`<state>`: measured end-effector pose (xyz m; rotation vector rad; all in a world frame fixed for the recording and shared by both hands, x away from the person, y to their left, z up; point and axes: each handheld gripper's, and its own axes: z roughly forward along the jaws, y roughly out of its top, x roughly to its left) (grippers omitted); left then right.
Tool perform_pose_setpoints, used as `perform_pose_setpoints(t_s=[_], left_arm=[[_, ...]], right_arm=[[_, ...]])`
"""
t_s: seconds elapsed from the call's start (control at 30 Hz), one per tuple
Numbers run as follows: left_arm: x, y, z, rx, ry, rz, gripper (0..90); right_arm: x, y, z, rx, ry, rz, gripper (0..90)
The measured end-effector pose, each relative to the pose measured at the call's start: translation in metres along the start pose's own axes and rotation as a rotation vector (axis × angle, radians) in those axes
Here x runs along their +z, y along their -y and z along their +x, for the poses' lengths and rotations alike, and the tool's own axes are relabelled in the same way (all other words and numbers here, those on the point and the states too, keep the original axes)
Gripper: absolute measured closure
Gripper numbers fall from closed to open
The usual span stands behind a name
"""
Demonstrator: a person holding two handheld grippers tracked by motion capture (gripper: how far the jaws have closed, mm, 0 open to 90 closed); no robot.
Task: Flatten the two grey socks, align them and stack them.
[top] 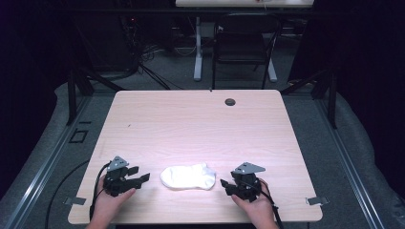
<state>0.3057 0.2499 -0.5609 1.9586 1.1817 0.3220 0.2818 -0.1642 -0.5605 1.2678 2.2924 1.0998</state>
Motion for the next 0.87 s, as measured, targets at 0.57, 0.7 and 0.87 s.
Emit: perform_pose_setpoints(t_s=[0.57,0.7,0.87], left_arm=[[0.009,-0.002,0.016,-0.037,-0.007,0.014,39.2],[0.008,-0.003,0.018,-0.055,-0.005,0.001,38.9],[0.007,-0.003,0.016,-0.054,0.001,-0.005,38.5]], right_arm=[[0.011,0.004,-0.017,0.040,0.029,0.015,47.4],[0.011,0.005,-0.018,0.047,0.033,0.019,47.5],[0.010,0.004,-0.018,0.040,0.032,0.015,48.2]])
